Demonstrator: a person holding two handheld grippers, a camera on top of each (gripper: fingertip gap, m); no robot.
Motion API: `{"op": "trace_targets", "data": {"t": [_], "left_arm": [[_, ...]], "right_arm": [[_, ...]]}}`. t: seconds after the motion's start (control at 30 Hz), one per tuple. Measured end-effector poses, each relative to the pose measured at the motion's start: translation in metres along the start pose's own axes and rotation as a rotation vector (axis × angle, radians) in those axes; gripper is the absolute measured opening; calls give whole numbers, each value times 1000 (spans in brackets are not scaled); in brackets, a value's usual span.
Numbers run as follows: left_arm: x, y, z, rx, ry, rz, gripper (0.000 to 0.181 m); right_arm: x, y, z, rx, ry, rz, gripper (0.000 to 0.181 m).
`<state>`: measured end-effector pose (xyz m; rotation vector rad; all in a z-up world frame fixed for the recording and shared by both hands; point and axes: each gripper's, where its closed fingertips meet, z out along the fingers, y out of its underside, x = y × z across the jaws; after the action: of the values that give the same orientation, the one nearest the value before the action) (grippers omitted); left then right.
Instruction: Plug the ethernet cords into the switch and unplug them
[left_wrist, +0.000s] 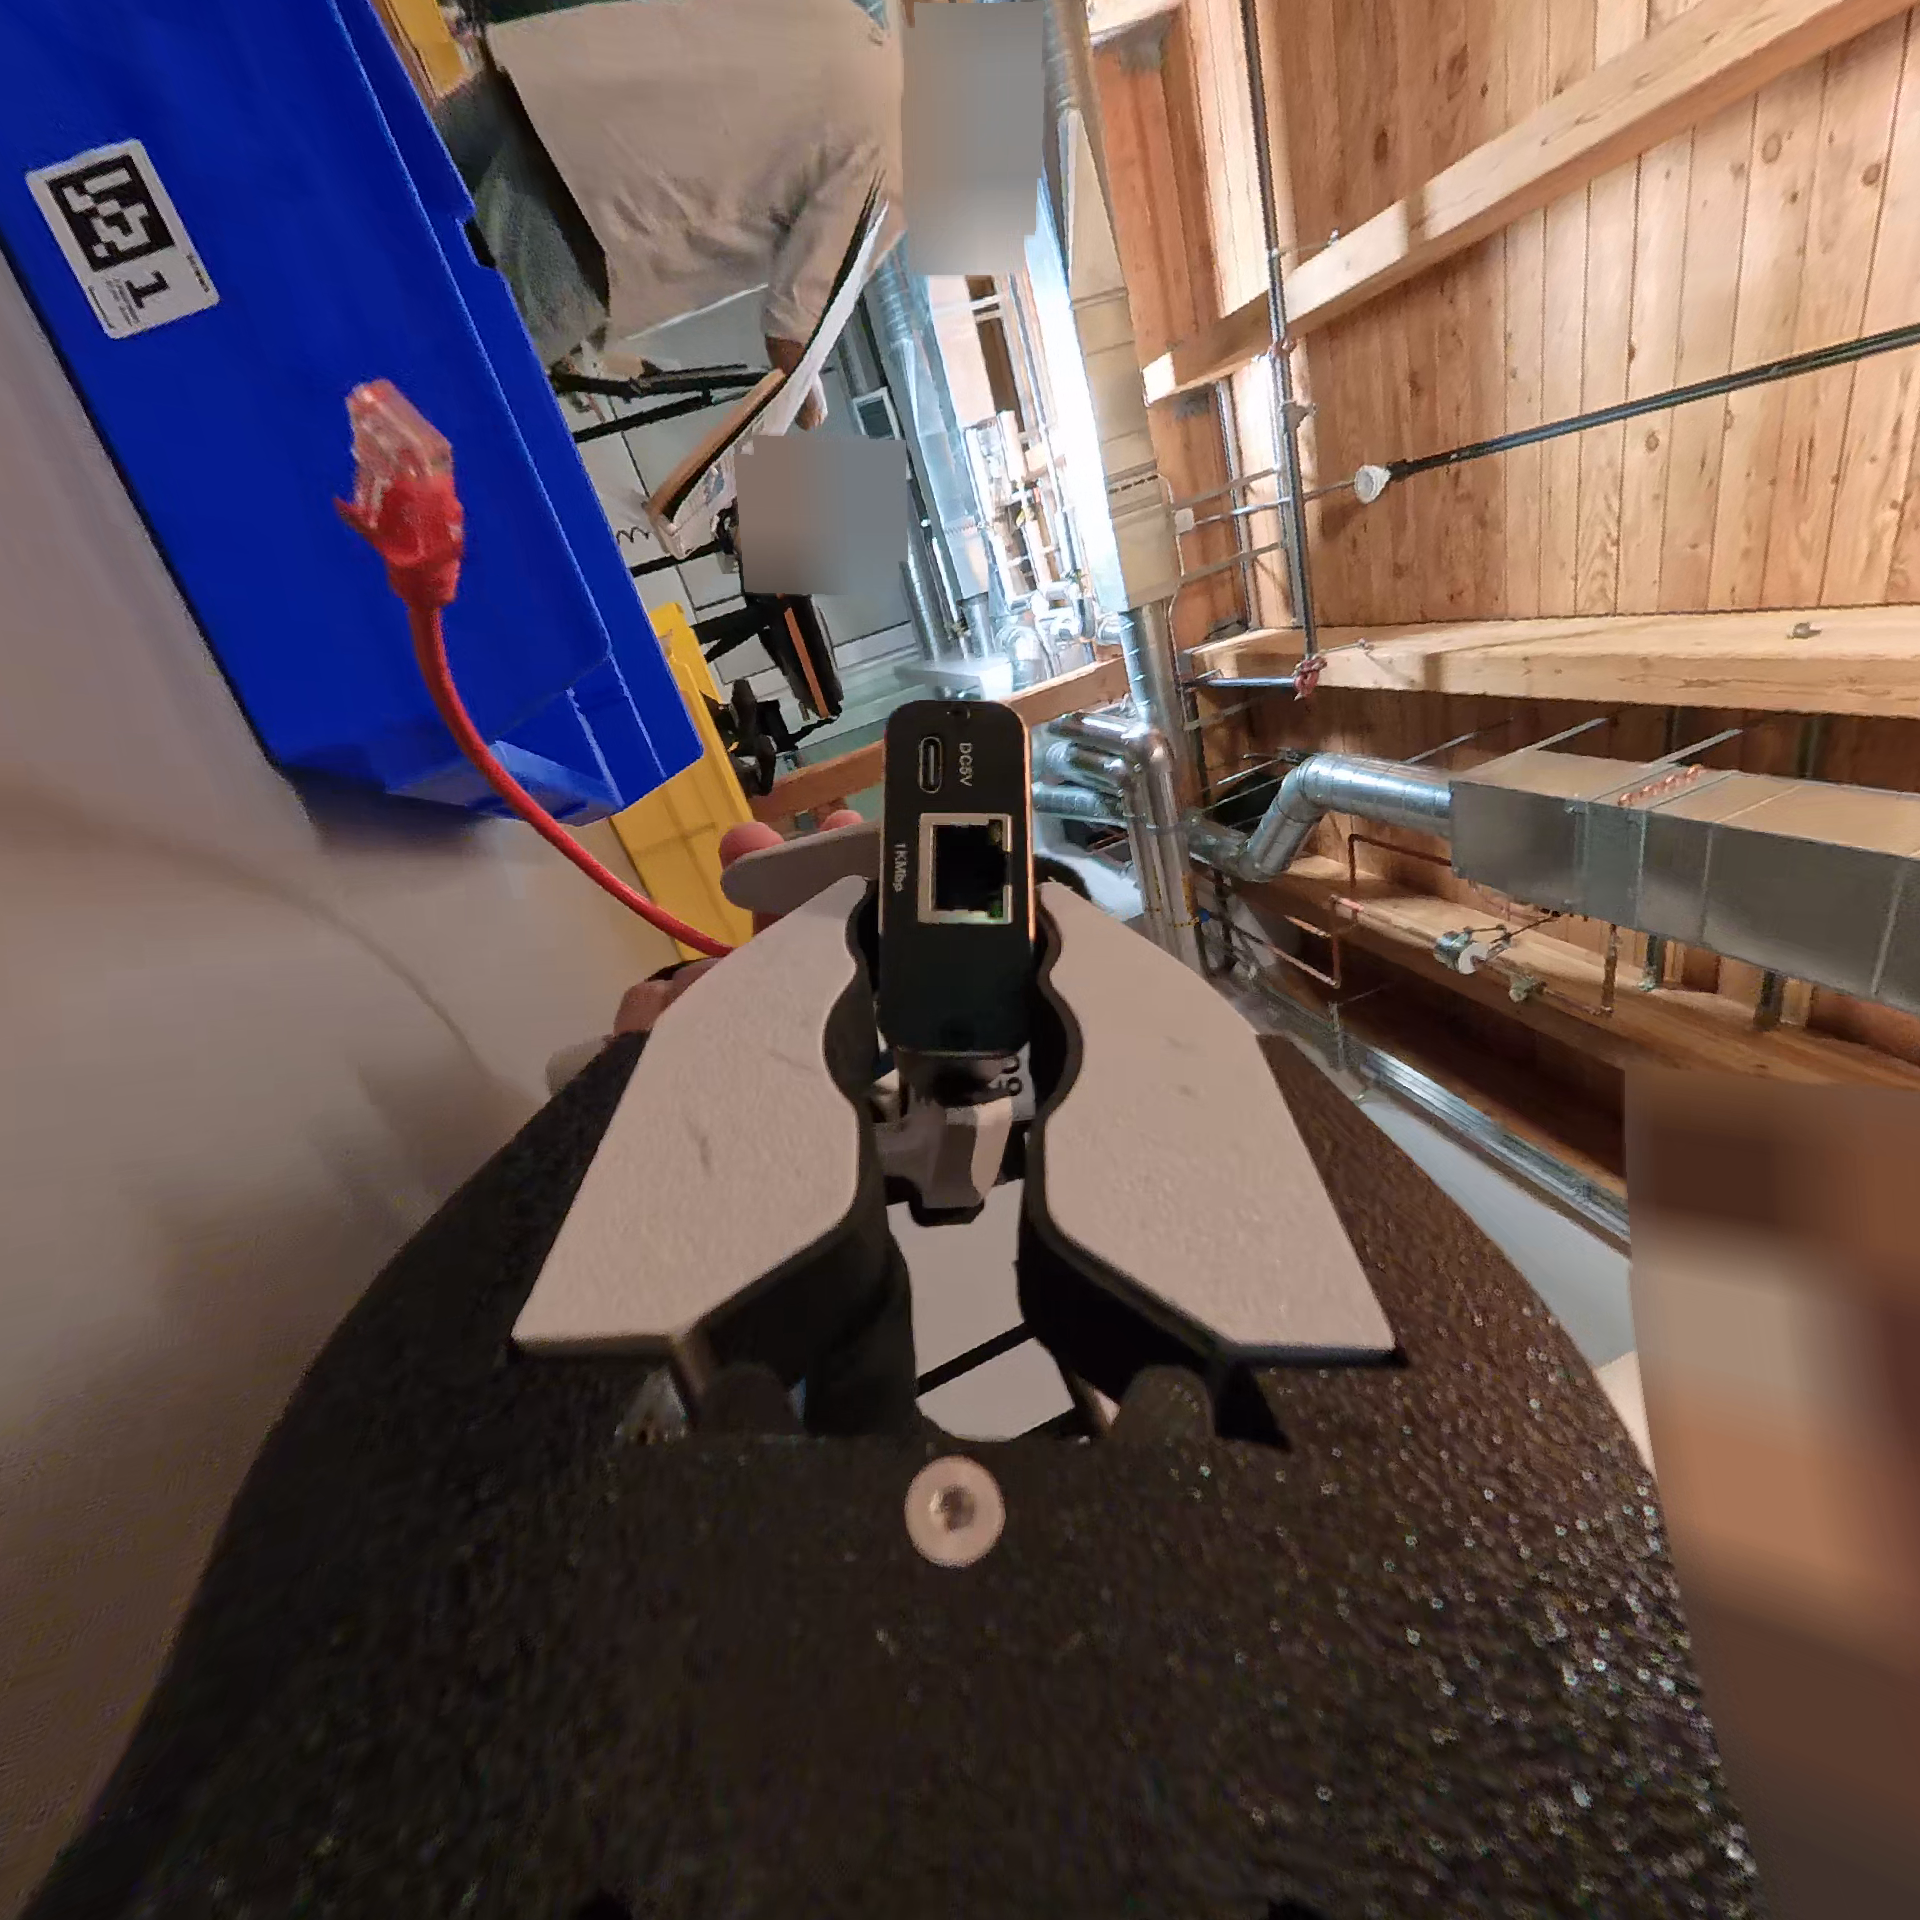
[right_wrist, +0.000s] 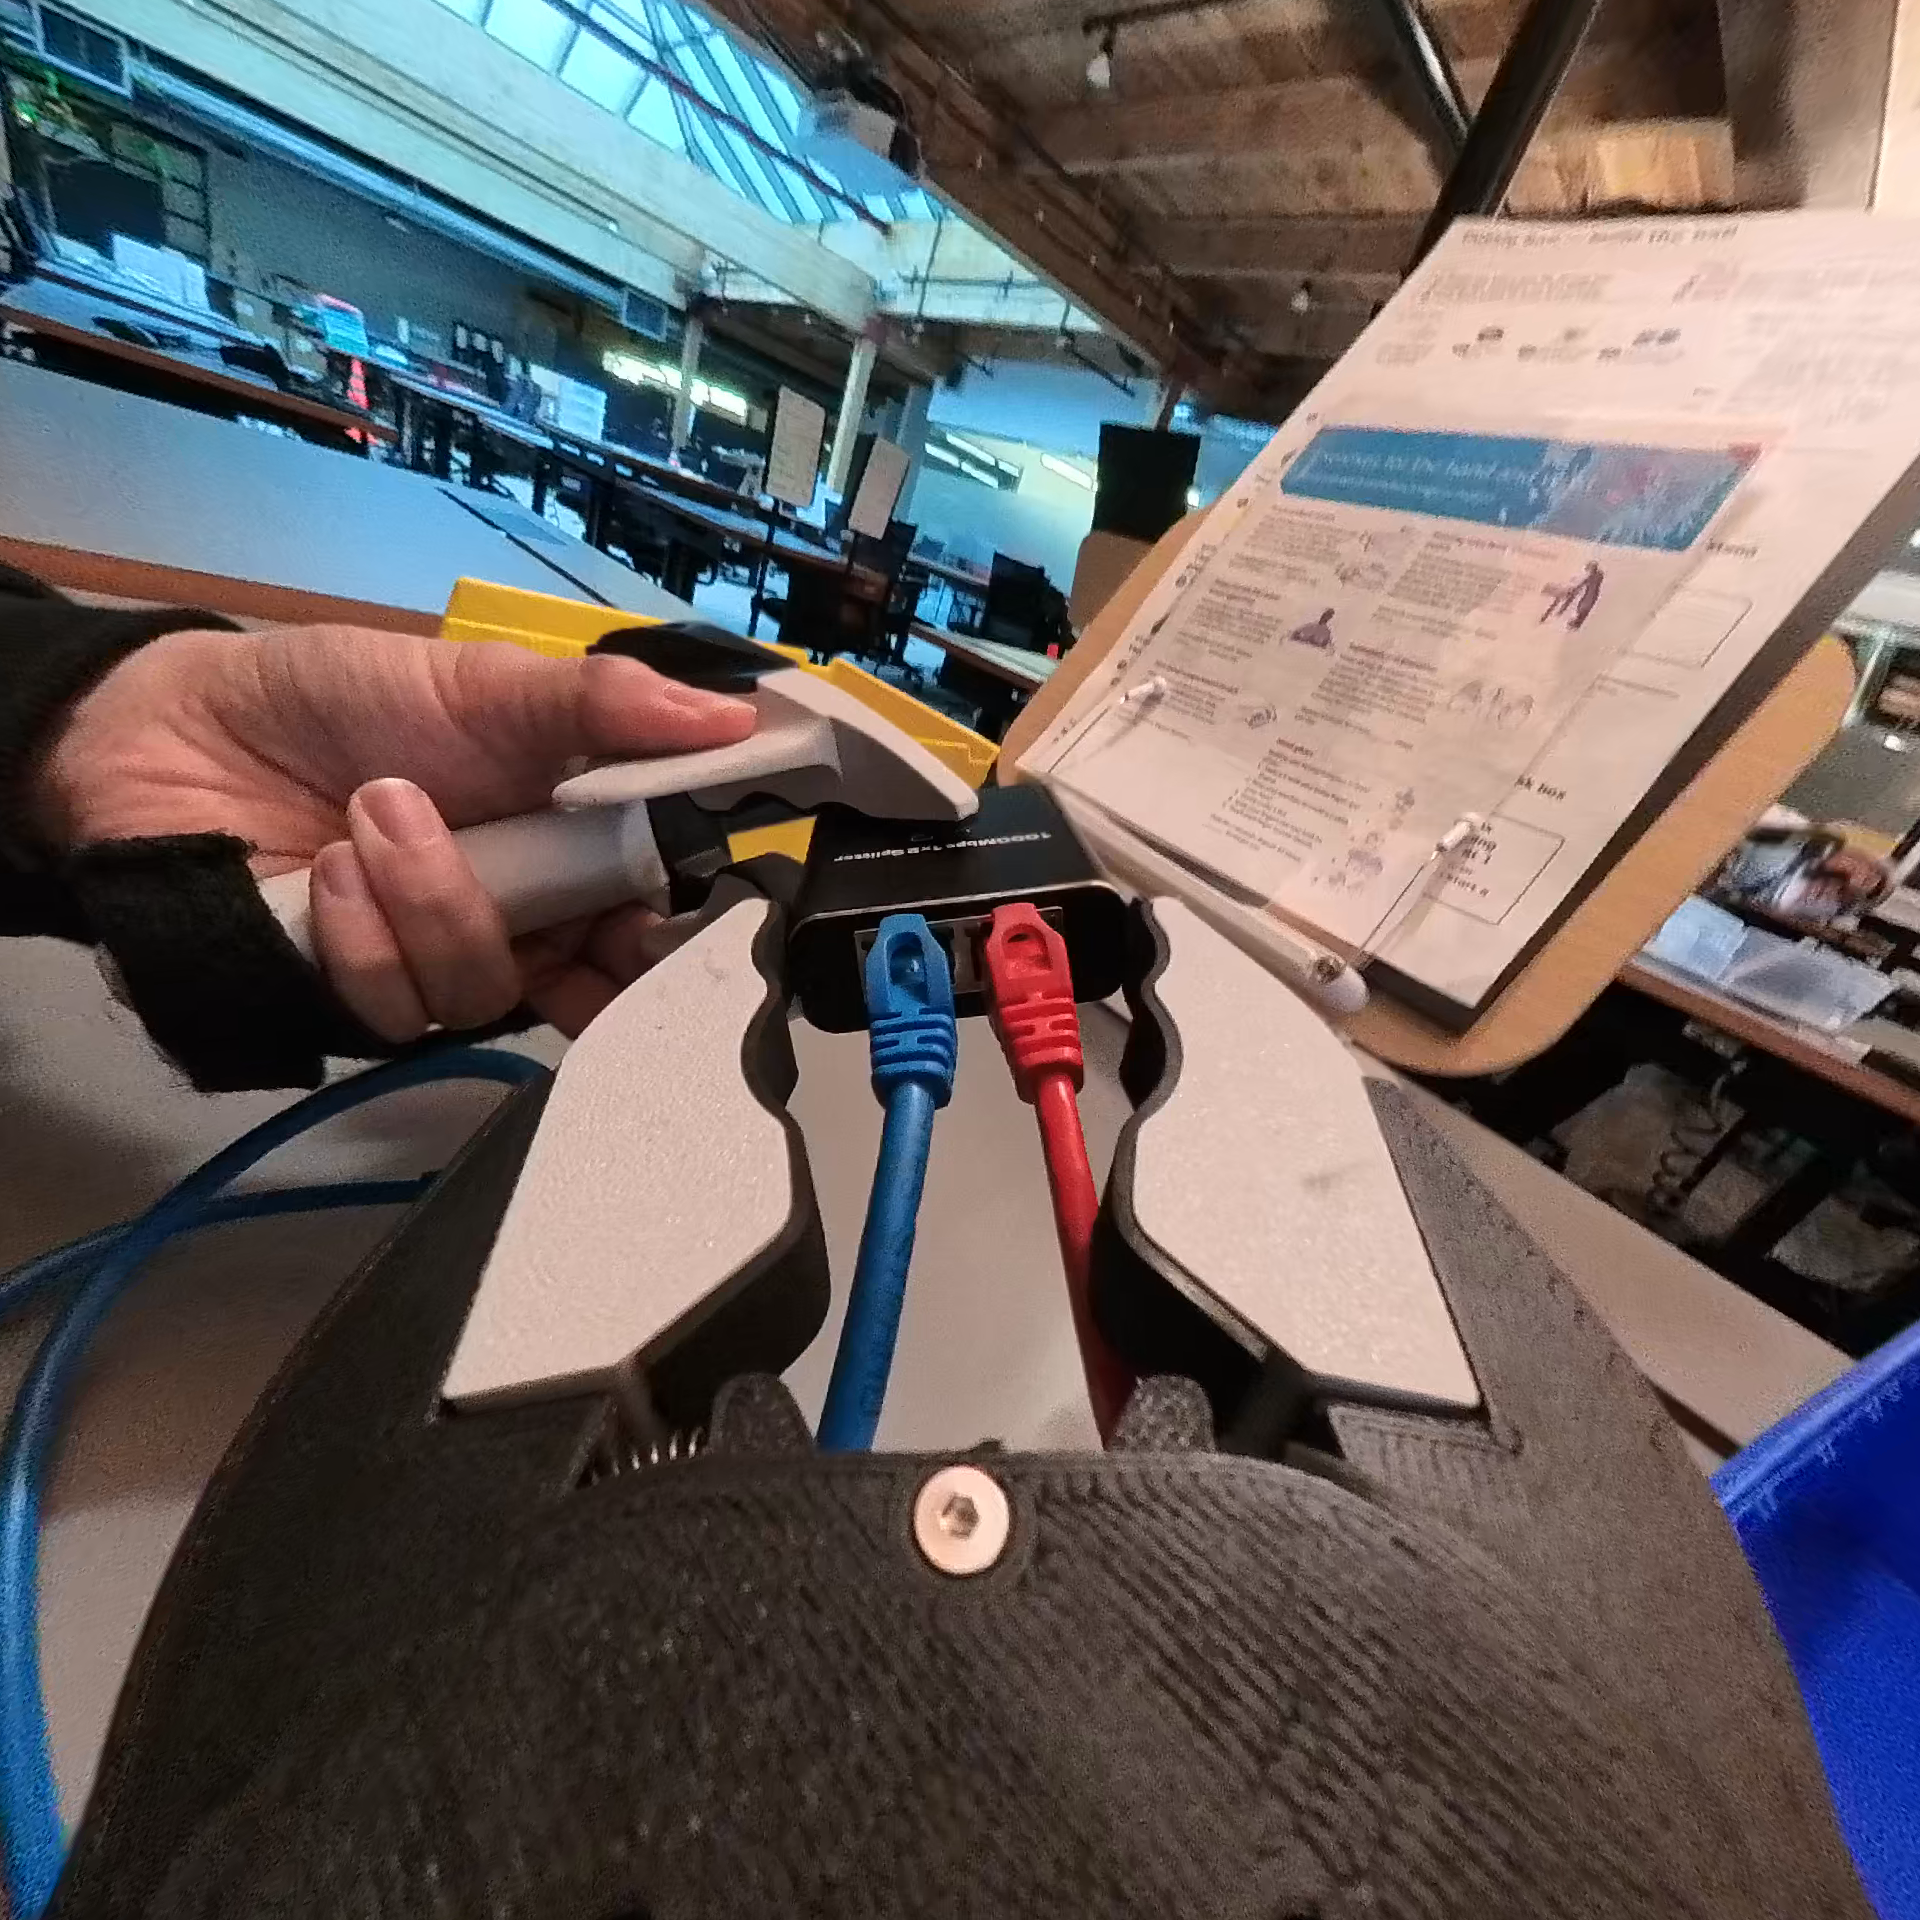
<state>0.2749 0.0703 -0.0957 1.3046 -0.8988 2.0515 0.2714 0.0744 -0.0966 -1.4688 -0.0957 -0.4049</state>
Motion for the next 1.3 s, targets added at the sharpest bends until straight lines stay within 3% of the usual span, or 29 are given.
{"op": "trace_targets", "data": {"t": [0.1, 0.17, 0.2, 0.37, 0.5, 0.6, 0.7, 0.8, 0.87, 1.0, 1.13, 1.3], "left_arm": [[5, 5, 1, -84, -15, 88, 35], [4, 7, 0, -149, -79, 156, 66], [4, 5, -2, -160, -106, 199, 72], [28, -29, -24, -74, -212, 454, 69], [83, -55, -52, 3, -319, 758, 62], [119, -66, -86, 29, -481, 986, 59], [133, -79, -136, 35, -699, 1149, 58], [124, -106, -210, -46, -1019, 1225, 51], [109, -128, -268, -171, -1267, 1199, 51], [71, -156, -341, -555, -1458, 1194, 51], [31, -184, -358, -775, -1494, 1340, 53], [-3, -213, -360, -842, -1627, 1495, 52]], "right_arm": [[-3, 2, 1, 8, -21, 101, 62], [-9, -2, -1, 47, -67, 190, 62], [-8, -4, -2, 63, -64, 216, 62], [-11, -3, -12, 109, -129, 332, 62], [-19, -10, -21, 198, -242, 411, 62], [-25, -13, -26, 246, -324, 450, 62], [-33, -12, -26, 242, -371, 456, 62], [-37, -3, -23, 192, -375, 441, 62], [-38, 3, -20, 167, -378, 444, 62], [-39, 9, -18, 148, -375, 448, 62], [-34, 8, -20, 168, -368, 474, 62], [-38, 9, -19, 155, -379, 453, 62]]}}
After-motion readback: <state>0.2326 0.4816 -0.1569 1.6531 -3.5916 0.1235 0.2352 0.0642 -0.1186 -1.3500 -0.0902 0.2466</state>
